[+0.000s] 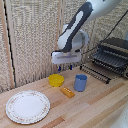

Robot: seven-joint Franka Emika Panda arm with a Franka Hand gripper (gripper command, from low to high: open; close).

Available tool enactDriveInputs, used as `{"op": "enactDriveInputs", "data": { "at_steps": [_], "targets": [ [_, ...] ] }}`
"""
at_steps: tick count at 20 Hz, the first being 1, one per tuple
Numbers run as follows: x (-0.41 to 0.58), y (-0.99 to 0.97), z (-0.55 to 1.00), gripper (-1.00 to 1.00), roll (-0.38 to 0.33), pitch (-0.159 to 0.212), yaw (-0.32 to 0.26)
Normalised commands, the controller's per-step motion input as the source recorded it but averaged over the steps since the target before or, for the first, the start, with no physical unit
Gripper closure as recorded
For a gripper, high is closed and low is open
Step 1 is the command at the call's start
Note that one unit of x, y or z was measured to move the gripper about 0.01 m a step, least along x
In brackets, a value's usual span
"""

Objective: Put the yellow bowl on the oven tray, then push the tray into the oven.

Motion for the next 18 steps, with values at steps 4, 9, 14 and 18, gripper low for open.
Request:
{"op": "enactDriveInputs", "data": {
  "at_steps": [4, 9, 14, 18],
  "targets": [
    [0.3, -0.05, -0.31, -1.0, -0.042, 0.002, 0.076],
    [0.209, 0.02, -0.25, -1.0, -0.056, 0.0, 0.07],
    [0.113, 0.08, -0.2, 1.0, -0.081, 0.018, 0.023],
    [0.013, 0.03, -0.07, 1.0, -0.02, 0.0, 0.005]
  ]
}}
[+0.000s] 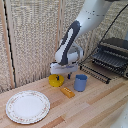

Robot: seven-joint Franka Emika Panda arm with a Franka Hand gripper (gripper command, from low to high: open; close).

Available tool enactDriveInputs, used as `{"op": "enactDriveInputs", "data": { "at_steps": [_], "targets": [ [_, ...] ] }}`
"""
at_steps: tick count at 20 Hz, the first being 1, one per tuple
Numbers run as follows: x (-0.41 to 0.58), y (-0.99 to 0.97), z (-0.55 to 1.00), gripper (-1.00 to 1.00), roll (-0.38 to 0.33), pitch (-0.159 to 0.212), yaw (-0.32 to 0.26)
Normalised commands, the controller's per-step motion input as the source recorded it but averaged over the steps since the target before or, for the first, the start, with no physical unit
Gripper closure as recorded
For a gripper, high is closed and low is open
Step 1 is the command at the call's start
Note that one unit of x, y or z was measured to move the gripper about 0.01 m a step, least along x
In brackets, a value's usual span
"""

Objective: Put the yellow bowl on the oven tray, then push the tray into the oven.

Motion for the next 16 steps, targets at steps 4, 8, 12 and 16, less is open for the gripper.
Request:
{"op": "enactDriveInputs", "data": {
  "at_steps": [4, 8, 12, 16],
  "targets": [
    [0.031, 0.07, -0.07, 1.0, -0.036, 0.0, 0.005],
    [0.06, 0.13, -0.14, 1.0, -0.054, 0.0, 0.033],
    [0.123, 0.09, -0.1, 1.0, -0.024, 0.006, 0.036],
    [0.2, -0.01, 0.11, 1.0, 0.004, -0.01, -0.054]
  ]
}}
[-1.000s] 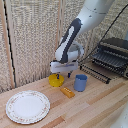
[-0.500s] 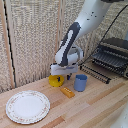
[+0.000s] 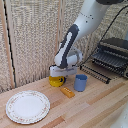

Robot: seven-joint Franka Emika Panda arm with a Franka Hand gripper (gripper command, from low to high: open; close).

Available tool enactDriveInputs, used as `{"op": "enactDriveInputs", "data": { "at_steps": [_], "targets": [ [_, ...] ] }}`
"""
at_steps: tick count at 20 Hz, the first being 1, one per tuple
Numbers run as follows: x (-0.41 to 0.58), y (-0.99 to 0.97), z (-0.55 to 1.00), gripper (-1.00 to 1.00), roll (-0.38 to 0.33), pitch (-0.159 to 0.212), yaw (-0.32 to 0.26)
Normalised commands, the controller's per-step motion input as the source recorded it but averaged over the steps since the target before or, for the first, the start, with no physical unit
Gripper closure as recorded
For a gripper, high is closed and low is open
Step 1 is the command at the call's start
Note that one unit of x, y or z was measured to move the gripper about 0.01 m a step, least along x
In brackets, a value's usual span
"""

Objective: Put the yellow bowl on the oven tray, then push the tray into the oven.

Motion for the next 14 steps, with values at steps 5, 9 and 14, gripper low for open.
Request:
{"op": "enactDriveInputs", "data": {
  "at_steps": [5, 9, 14],
  "targets": [
    [0.163, -0.2, 0.49, 1.0, 0.001, -0.036, -0.166],
    [0.154, -0.25, 0.78, 1.0, 0.0, -0.018, -0.167],
    [0.091, -0.3, 0.78, 1.0, 0.0, 0.001, -0.237]
  ]
}}
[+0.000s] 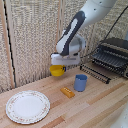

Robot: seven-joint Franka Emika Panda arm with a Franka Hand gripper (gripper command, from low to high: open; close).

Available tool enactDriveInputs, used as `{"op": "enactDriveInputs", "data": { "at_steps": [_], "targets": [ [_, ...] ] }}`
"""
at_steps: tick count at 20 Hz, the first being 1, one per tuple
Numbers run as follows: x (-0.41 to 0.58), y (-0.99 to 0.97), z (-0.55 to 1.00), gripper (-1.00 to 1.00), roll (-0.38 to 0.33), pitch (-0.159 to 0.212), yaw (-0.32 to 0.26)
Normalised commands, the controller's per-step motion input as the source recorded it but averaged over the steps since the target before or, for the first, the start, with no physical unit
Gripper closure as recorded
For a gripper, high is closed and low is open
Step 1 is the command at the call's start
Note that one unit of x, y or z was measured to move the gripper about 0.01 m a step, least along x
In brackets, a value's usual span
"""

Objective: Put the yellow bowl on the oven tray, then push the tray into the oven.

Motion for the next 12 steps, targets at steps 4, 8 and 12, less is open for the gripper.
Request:
{"op": "enactDriveInputs", "data": {
  "at_steps": [4, 8, 12],
  "targets": [
    [0.147, -0.29, 0.71, 1.0, 0.0, 0.032, -0.287],
    [0.11, -0.26, 0.69, 1.0, 0.0, 0.068, -0.311],
    [0.051, -0.37, 0.7, 1.0, 0.0, 0.112, -0.283]
  ]
}}
